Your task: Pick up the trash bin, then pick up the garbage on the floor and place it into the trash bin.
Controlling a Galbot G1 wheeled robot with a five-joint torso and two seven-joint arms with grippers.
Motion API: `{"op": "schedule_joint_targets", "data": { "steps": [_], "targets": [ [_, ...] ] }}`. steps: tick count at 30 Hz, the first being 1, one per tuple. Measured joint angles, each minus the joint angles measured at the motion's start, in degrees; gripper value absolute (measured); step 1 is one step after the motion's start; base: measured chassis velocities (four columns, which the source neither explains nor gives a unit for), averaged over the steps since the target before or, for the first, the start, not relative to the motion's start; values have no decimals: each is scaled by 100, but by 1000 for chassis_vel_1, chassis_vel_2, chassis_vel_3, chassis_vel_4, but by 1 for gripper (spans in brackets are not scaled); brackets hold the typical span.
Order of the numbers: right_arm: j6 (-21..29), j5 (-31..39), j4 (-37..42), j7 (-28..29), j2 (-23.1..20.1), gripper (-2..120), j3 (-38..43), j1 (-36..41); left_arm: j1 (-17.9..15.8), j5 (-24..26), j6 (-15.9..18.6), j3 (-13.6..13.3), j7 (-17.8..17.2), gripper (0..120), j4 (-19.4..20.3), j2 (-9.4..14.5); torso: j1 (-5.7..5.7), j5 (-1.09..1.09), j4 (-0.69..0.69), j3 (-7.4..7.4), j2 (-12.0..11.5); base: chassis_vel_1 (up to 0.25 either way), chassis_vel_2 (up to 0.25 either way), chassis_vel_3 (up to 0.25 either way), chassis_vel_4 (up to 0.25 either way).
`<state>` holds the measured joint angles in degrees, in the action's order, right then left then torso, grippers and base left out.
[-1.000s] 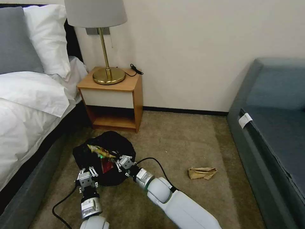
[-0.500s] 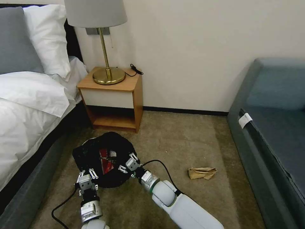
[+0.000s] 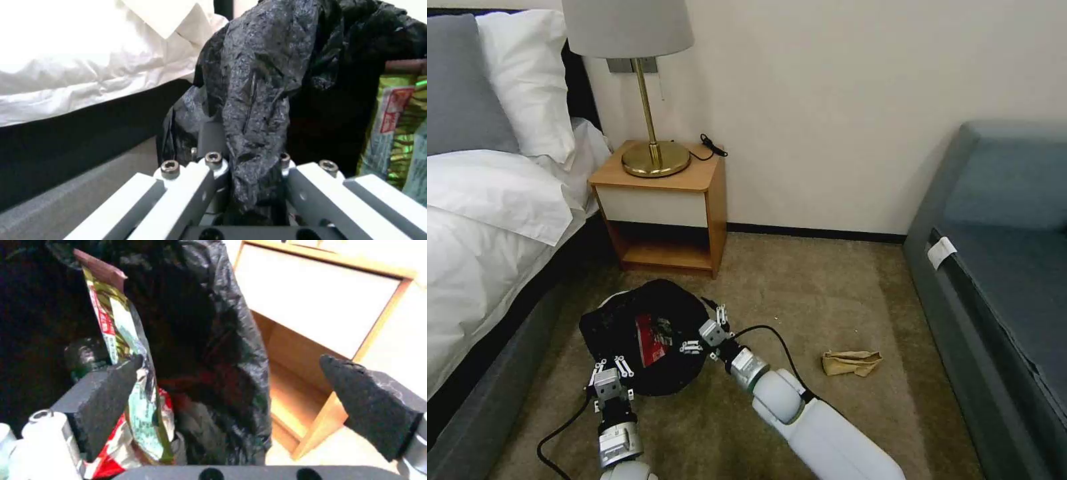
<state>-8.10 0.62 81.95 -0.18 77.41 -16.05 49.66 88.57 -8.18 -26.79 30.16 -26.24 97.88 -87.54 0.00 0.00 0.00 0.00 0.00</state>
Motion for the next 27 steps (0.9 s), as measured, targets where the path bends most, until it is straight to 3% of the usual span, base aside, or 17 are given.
{"op": "schedule_joint_targets", "data": {
  "steps": [15, 27],
  "targets": [
    [317, 97, -55, 273, 36, 100, 16, -416, 47, 110, 5, 10, -1, 3, 96, 89, 0, 0, 0, 0, 0, 0, 0, 0, 0],
    [412, 127, 32, 350, -199, 100, 286, -397, 39, 244, 52, -26, 2, 3, 96, 99, 0, 1, 0, 0, 0, 0, 0, 0, 0]
  ]
}}
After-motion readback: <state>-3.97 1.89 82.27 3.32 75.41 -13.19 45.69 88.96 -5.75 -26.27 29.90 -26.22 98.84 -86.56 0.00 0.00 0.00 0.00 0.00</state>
